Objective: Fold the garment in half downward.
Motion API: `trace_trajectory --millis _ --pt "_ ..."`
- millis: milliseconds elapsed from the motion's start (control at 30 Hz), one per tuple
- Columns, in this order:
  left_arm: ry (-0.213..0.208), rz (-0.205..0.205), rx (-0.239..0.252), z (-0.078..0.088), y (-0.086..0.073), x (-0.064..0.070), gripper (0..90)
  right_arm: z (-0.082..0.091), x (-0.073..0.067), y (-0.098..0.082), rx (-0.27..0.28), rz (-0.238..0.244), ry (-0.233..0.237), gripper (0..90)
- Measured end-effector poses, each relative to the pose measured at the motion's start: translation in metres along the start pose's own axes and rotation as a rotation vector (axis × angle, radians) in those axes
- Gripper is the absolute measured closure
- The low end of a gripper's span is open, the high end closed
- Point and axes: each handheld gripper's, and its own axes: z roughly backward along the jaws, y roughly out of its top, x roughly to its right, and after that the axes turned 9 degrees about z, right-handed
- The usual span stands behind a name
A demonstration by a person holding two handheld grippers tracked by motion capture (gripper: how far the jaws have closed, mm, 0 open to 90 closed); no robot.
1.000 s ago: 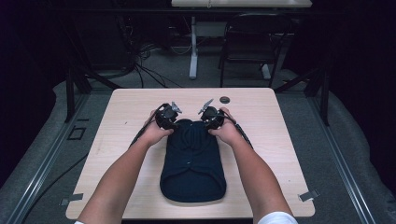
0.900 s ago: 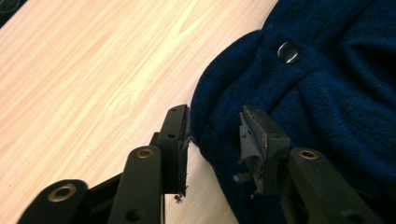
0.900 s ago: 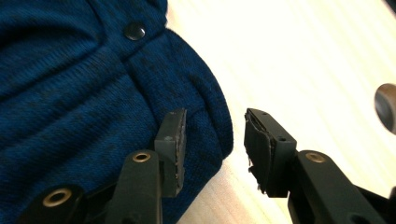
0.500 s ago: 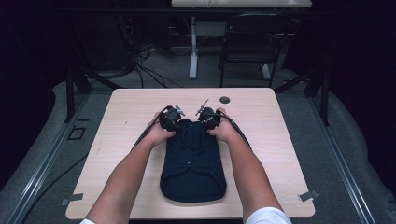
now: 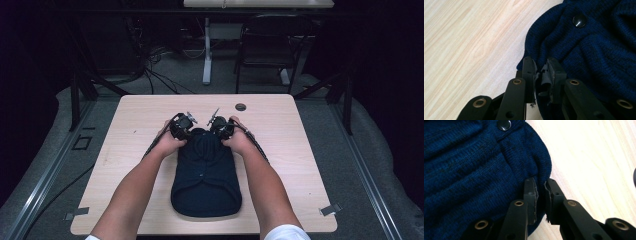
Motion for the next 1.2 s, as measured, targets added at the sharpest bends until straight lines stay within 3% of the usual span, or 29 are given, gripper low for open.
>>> trace_trajectory --millis 100,300,467,500,600,667,767,867,1200 --pt "0.001 -0.004 0.007 0.003 0.001 0.000 79.1 0.004 0.002 0.000 0.002 0.015 0.000 80.2" --pt "0.031 -0.007 0.047 0.018 0.005 0.000 79.3 0.020 0.008 -0.002 0.060 -0.012 0.011 80.4" --pt "0.052 -0.023 0.088 0.036 0.013 -0.001 79.5 0.040 0.012 -0.003 0.124 -0.031 -0.026 80.5" --pt "0.050 -0.014 0.115 0.045 0.015 -0.002 79.5 0.043 0.013 -0.003 0.133 -0.030 -0.034 80.5" --pt "0.052 -0.019 0.136 0.053 0.016 -0.001 79.6 0.050 0.014 -0.003 0.142 -0.016 -0.039 80.6" --pt "0.053 -0.032 0.157 0.060 0.016 -0.001 79.6 0.063 0.016 -0.001 0.155 0.018 -0.052 80.6" --pt "0.053 -0.034 0.204 0.073 0.018 -0.002 79.6 0.076 0.019 0.000 0.176 0.029 -0.072 80.6" --pt "0.060 -0.036 0.219 0.078 0.019 -0.001 79.7 0.086 0.021 0.002 0.186 0.042 -0.090 80.6" --pt "0.124 -0.084 0.300 0.113 0.027 -0.001 79.8 0.115 0.022 0.011 0.247 0.071 -0.178 80.7"
